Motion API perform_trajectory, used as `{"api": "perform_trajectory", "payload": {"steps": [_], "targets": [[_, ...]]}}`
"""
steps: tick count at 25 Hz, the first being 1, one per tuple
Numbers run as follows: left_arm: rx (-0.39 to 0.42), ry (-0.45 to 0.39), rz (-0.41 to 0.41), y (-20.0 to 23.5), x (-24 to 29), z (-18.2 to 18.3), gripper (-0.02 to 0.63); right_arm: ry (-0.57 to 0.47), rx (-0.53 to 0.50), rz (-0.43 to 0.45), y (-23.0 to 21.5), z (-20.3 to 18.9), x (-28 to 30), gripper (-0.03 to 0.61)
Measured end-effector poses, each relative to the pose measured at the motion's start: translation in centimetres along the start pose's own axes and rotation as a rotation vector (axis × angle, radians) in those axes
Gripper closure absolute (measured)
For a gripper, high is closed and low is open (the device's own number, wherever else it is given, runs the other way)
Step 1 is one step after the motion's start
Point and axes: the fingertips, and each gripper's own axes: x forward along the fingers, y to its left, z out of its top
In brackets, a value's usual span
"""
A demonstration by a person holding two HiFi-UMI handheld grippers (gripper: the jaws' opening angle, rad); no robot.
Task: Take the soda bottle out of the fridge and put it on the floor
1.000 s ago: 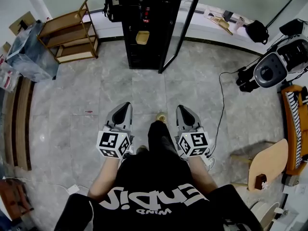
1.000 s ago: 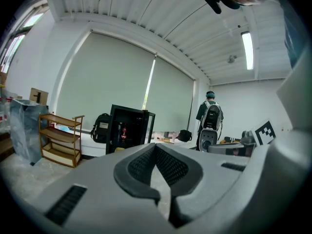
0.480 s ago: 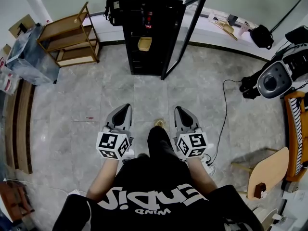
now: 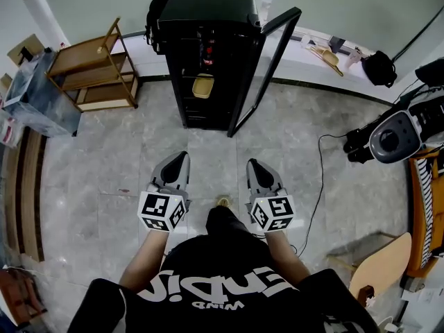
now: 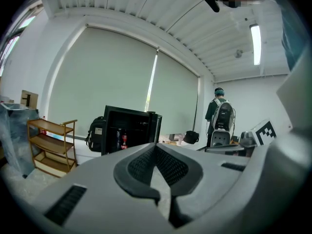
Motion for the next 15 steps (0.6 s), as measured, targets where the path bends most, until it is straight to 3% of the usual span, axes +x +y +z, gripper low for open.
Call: {"api": "perform_trajectory", "payload": {"steps": [15], "targets": [[-0.002,-0.014,0.073,4.2,13.3,4.3,0.607,0.011,-0.018,0.063,-8.9,5.2,11.6,0.555]]}}
